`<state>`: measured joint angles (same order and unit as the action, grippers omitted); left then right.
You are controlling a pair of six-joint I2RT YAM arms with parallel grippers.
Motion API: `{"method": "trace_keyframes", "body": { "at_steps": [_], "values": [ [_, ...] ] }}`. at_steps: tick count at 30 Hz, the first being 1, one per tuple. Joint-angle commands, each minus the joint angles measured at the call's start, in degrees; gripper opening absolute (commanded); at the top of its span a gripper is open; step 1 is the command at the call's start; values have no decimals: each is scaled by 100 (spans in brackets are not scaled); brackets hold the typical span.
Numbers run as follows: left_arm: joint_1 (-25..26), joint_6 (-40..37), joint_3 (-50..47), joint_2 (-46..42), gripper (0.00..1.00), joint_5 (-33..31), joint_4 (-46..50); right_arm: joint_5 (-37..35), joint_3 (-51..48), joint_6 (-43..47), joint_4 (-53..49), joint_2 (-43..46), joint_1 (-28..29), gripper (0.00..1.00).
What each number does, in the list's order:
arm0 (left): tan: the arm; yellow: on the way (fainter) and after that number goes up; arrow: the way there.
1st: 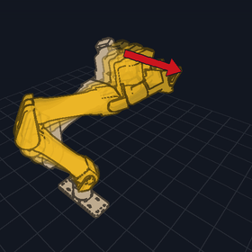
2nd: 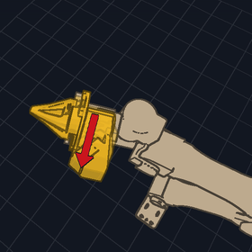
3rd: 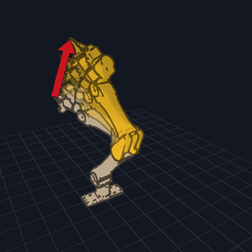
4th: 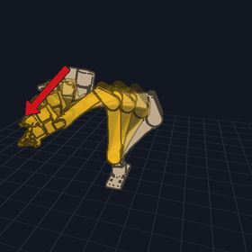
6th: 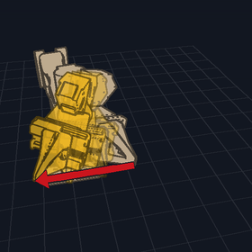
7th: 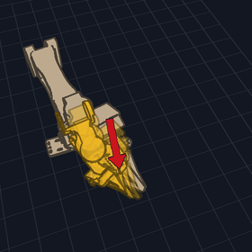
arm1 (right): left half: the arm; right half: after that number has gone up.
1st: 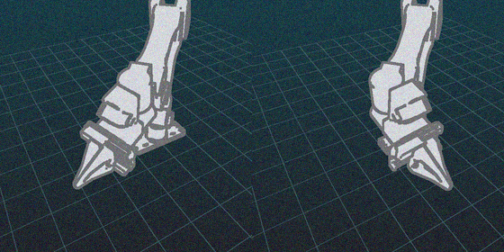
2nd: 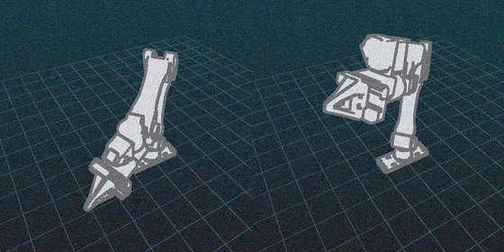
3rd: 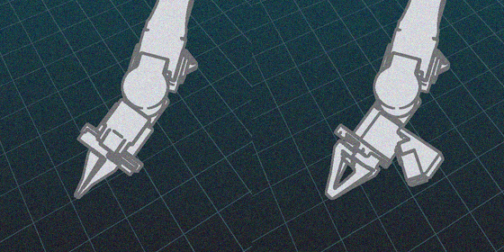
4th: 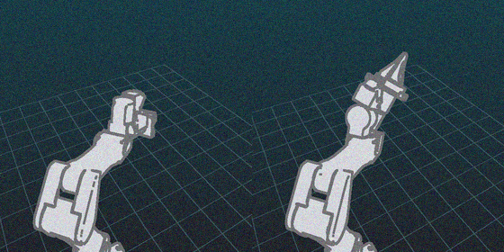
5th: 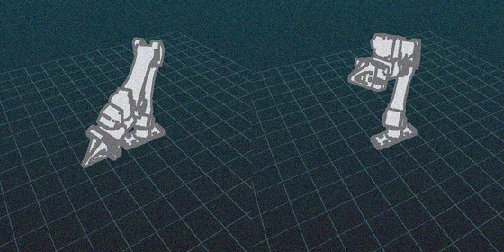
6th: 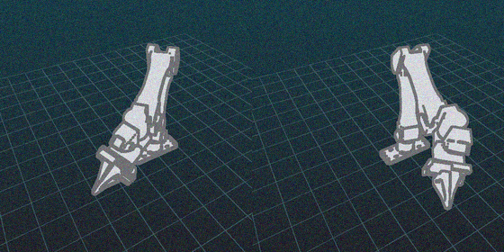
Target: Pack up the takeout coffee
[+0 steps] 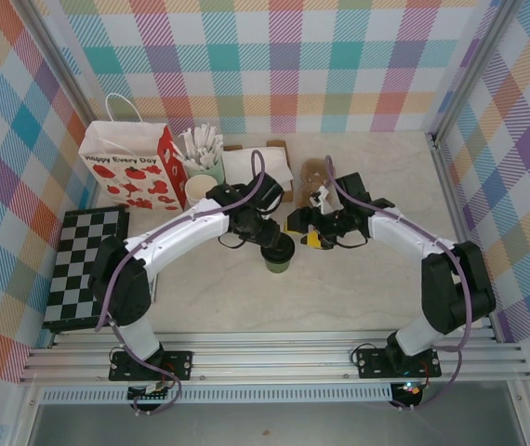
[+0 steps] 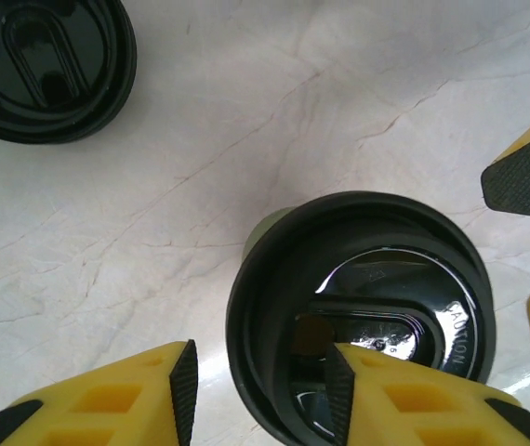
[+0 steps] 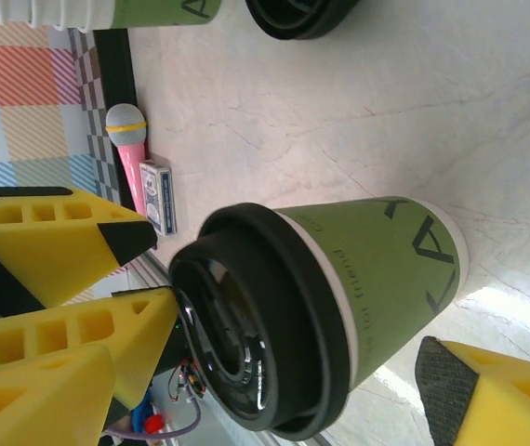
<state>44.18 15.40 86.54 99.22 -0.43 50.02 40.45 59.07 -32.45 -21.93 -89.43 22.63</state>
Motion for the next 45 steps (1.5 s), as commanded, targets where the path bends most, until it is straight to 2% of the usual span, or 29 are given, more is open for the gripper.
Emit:
{"method": "trace_keyframes", "body": {
  "at_steps": [1, 5, 8, 10, 12, 13, 17, 20, 27, 45],
  "values": [
    [48, 107, 217, -215, 43, 121, 195, -116, 96, 254, -288, 31, 48, 88],
    [-46, 247, 307, -342, 47, 229, 237, -292, 53, 253, -357, 106, 96, 95],
    [-214, 783, 154, -758, 70, -305, 182, -618, 7, -119, -408, 212, 188, 100],
    [-392, 1640, -141, -1110, 88, -1265, 270, -781, -168, -674, -151, 361, 323, 100],
    [-572, 2268, -600, -1343, 99, -1725, 271, -1140, -292, -1131, 10, 535, 544, 100],
    [-650, 2538, -826, -1418, 100, -1814, 235, -1326, -300, -1279, 38, 602, 669, 100],
    [-915, 3418, -1725, -1446, 100, -1407, -155, -2623, 13, -1664, -583, 637, 1209, 100],
    [-921, 3802, -2086, -1296, 100, -1193, -488, -3132, 54, -1778, -669, 613, 1455, 100],
    [-896, 3885, -2326, -933, 100, -624, -1120, -3113, 59, -1962, -238, 464, 1661, 100],
    [-835, 3703, -2249, -291, 100, -442, -1448, -3310, 363, -1839, -274, 172, 1895, 100]
  ]
}}
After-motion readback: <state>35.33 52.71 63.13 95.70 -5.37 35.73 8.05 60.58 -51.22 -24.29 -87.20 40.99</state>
